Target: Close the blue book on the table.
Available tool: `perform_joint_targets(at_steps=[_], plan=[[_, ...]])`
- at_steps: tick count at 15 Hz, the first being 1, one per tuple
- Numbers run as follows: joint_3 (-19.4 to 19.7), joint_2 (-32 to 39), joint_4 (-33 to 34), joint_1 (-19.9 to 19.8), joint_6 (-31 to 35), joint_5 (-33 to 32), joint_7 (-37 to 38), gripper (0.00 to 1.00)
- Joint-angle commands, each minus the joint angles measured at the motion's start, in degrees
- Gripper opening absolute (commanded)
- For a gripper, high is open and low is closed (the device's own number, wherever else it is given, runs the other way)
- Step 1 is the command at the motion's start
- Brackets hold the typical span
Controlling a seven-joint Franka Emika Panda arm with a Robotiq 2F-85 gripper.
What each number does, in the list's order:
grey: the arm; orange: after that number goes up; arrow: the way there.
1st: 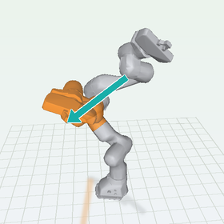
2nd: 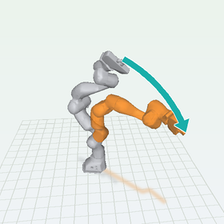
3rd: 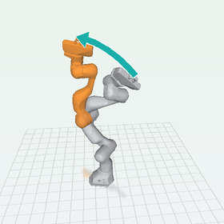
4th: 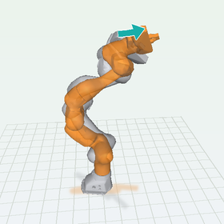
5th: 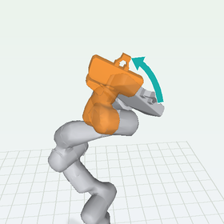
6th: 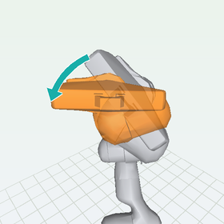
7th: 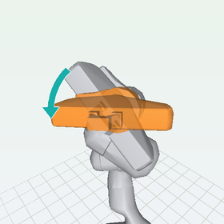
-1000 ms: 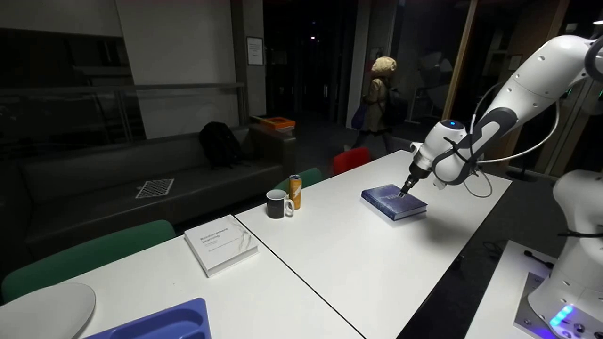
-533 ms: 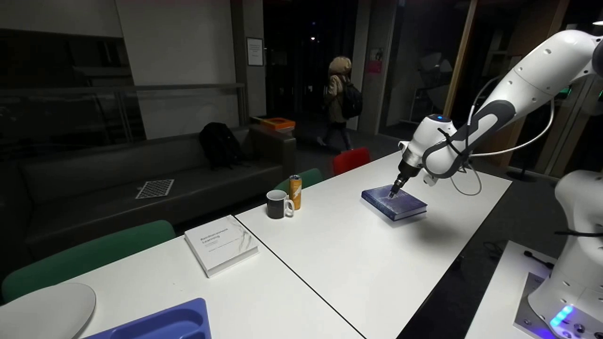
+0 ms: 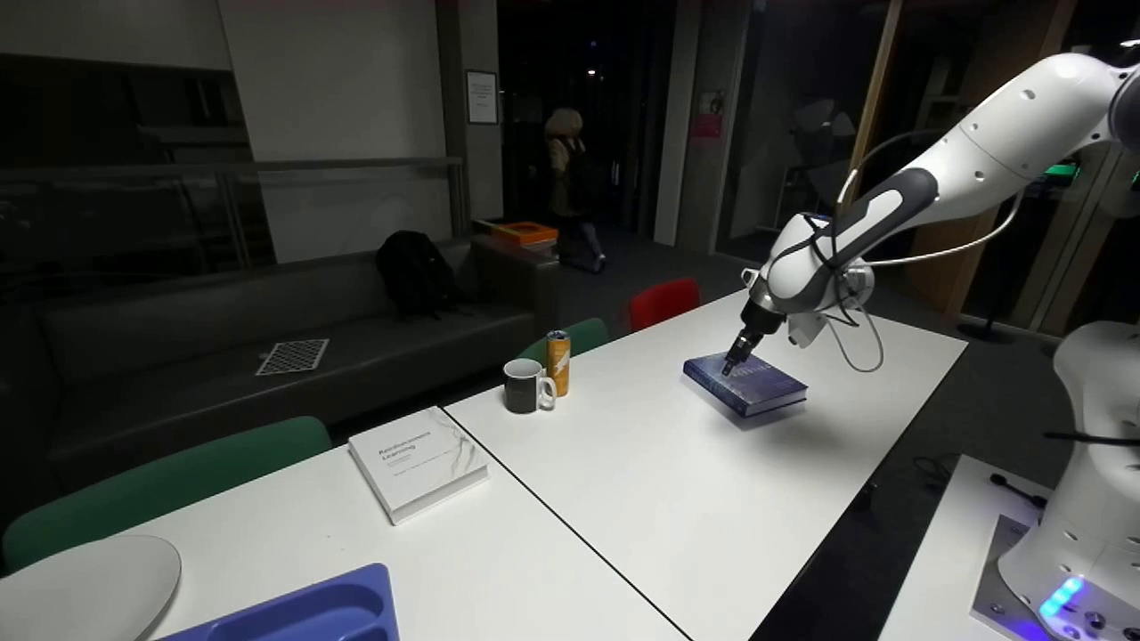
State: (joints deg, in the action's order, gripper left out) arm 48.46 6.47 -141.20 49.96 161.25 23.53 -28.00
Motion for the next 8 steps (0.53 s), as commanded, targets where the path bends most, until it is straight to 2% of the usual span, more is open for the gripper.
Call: perform_joint_targets(at_steps=[1,4,8], plan=[[-4.6,6.6,6.3,-4.8,-5.4,11.8,-9.9,1.00],[-7.5,13.4,11.0,-8.5,-7.2,18.0,-14.2,1.00],[-9.9,22.2,16.4,-12.0,-6.4,18.7,-13.2,1.00]])
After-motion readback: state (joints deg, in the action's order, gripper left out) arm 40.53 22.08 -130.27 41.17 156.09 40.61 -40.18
